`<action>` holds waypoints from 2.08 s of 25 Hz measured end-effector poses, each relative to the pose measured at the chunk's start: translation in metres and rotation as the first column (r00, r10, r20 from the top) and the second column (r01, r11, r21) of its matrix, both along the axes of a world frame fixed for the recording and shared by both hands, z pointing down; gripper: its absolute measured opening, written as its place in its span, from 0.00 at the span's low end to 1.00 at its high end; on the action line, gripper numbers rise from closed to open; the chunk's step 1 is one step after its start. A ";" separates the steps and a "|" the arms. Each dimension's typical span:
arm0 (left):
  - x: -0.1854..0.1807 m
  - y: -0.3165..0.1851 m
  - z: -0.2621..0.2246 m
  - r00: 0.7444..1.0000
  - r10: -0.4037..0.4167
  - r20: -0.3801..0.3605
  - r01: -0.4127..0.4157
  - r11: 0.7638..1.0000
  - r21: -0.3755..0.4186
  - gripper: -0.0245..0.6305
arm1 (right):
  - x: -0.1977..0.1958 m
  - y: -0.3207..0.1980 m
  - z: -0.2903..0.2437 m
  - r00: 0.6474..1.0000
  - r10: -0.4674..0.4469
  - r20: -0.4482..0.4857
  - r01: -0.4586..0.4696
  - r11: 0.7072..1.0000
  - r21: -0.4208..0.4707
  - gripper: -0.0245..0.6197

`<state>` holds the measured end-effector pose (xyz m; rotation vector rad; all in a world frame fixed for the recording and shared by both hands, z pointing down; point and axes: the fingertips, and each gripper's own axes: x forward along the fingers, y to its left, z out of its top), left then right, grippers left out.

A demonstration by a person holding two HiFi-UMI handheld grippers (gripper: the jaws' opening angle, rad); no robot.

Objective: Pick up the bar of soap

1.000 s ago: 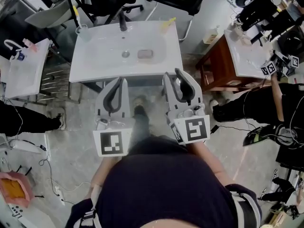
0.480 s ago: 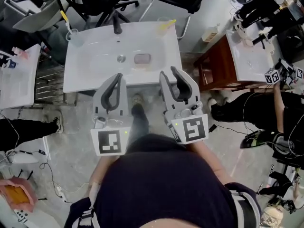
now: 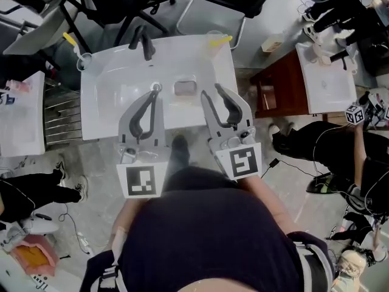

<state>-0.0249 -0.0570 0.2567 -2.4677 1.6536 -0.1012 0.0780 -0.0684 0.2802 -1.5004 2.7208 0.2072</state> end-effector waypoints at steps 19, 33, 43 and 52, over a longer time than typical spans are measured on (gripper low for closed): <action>-0.035 -0.106 0.056 0.997 0.074 0.003 -0.073 0.989 -0.129 0.04 | -0.044 -0.102 0.061 0.999 -0.007 -0.040 0.001 0.989 -0.146 0.23; -0.031 -0.122 0.097 0.996 0.077 0.037 -0.065 0.964 -0.256 0.04 | -0.050 -0.119 0.141 0.975 -0.140 -0.170 0.076 0.939 -0.336 0.23; -0.037 -0.130 0.134 0.999 0.042 0.034 -0.028 0.945 -0.327 0.04 | -0.062 -0.119 0.211 0.920 -0.296 -0.258 0.150 0.872 -0.466 0.24; -0.041 -0.136 0.157 0.999 0.023 0.042 -0.006 0.927 -0.374 0.04 | -0.064 -0.118 0.274 0.848 -0.430 -0.310 0.171 0.776 -0.608 0.25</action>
